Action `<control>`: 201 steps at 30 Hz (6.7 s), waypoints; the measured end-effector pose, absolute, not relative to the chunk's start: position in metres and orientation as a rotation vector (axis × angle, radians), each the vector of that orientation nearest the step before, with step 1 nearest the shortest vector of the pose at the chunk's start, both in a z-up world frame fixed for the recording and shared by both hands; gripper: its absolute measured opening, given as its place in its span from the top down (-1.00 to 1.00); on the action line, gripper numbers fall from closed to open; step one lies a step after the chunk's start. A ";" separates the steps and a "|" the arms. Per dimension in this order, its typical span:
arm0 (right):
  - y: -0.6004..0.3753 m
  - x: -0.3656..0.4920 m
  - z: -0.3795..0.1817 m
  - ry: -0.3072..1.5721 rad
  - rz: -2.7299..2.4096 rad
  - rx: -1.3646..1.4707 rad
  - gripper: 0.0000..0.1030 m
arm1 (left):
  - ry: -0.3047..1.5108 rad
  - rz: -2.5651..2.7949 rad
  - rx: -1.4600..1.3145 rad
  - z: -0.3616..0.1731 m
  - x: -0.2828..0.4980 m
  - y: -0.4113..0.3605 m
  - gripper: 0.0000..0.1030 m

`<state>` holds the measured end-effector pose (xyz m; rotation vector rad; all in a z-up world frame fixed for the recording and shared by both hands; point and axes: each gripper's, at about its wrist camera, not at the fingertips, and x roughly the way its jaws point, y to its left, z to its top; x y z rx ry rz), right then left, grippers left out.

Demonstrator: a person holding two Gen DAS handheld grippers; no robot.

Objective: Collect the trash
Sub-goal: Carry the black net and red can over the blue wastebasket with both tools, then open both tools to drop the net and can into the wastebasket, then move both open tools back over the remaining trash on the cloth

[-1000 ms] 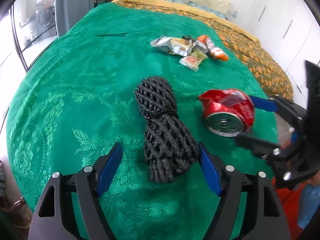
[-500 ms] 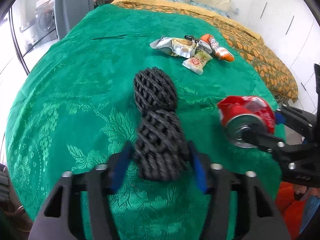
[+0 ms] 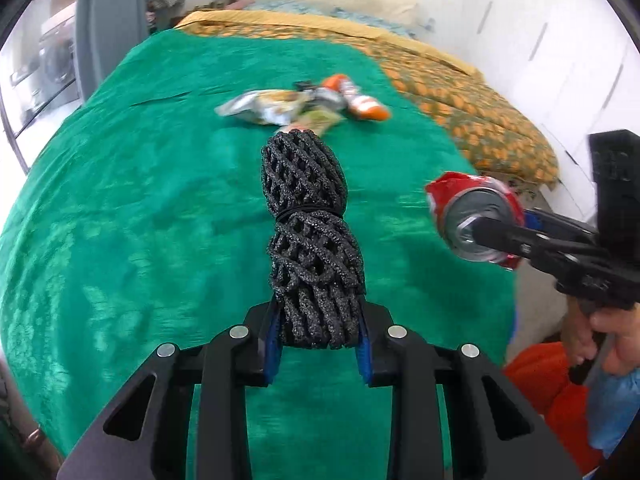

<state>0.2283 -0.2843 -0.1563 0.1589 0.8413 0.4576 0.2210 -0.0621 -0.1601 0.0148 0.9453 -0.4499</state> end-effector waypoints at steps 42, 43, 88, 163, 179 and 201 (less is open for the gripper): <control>-0.600 0.152 -0.264 1.035 -0.211 0.542 0.07 | 1.304 -0.850 0.203 -0.314 0.183 -0.444 0.44; -0.601 0.153 -0.265 1.039 -0.215 0.541 0.07 | 1.309 -0.847 0.203 -0.318 0.184 -0.448 0.44; -0.485 0.134 -0.152 0.535 -0.166 0.099 -0.60 | 0.773 -0.392 0.249 -0.146 0.186 -0.234 -0.74; -0.256 0.303 -0.204 0.912 0.037 0.040 -0.74 | 0.964 -0.098 0.085 -0.202 0.357 -0.054 -0.92; -0.256 0.302 -0.204 0.911 0.039 0.045 -0.75 | 0.963 -0.099 0.085 -0.204 0.356 -0.052 -0.92; -0.258 0.301 -0.205 0.911 0.040 0.049 -0.77 | 0.963 -0.099 0.085 -0.203 0.358 -0.053 -0.92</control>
